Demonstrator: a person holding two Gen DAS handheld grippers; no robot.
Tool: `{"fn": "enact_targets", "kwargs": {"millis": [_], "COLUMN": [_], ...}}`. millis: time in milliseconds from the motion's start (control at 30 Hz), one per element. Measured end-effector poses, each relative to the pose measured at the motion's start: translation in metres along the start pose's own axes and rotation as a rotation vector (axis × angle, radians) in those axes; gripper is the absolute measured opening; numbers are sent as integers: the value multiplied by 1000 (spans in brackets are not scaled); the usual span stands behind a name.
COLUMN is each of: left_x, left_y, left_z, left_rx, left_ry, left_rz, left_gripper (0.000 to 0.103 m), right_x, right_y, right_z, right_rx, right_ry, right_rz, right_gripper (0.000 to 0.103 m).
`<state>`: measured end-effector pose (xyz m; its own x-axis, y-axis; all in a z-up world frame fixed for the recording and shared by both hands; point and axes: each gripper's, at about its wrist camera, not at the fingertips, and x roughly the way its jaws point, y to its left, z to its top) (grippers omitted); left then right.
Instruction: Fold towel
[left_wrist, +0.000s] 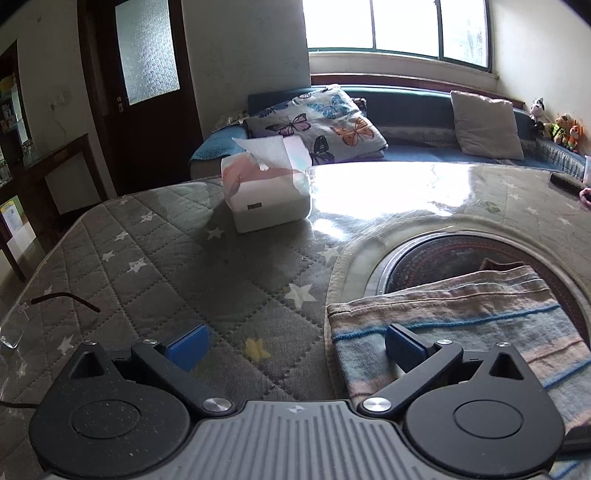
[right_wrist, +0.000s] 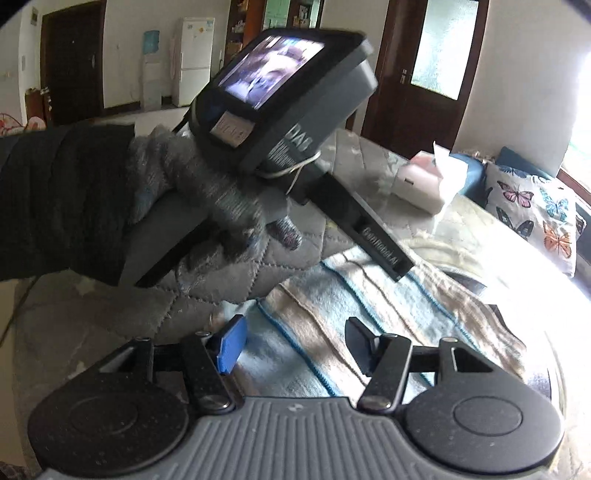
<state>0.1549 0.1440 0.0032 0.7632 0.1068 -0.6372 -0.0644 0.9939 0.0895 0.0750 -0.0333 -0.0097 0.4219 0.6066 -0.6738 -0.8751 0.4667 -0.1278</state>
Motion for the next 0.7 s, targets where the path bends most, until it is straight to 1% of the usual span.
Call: {"fn": "enact_targets", "kwargs": {"millis": [33, 133, 167, 200, 300, 400, 500, 600, 700], "left_x": [-5, -21, -26, -31, -43, -47, -50, -57, -62], "left_y": [-1, -4, -5, -7, -13, -17, -16, -12, -11], "left_z": [-3, -11, -15, -19, -31, -43, -52, -56, -63], "left_rx": [3, 10, 13, 17, 30, 42, 35, 9, 2], "left_ry": [-6, -24, -29, -32, -41, -38, -34, -41, -46], "left_rz": [-1, -7, -12, -17, -21, -5, 11, 10, 9], "left_gripper": [103, 103, 103, 103, 103, 103, 103, 103, 103], "right_x": [-6, -16, -19, -21, -24, -23, -19, -29, -42], "right_y": [0, -1, -2, -2, -2, 4, 10, 11, 9], "right_z": [-1, -7, -9, -12, -18, -24, -28, -28, -32], "right_rx": [-3, 11, 19, 29, 47, 49, 24, 24, 30], "right_ry": [-7, -6, -2, 5, 22, 39, 43, 35, 29], "right_rz": [-1, -13, -16, -15, -10, -7, -24, -24, -43], "right_gripper": [59, 49, 45, 38, 29, 27, 27, 27, 27]}}
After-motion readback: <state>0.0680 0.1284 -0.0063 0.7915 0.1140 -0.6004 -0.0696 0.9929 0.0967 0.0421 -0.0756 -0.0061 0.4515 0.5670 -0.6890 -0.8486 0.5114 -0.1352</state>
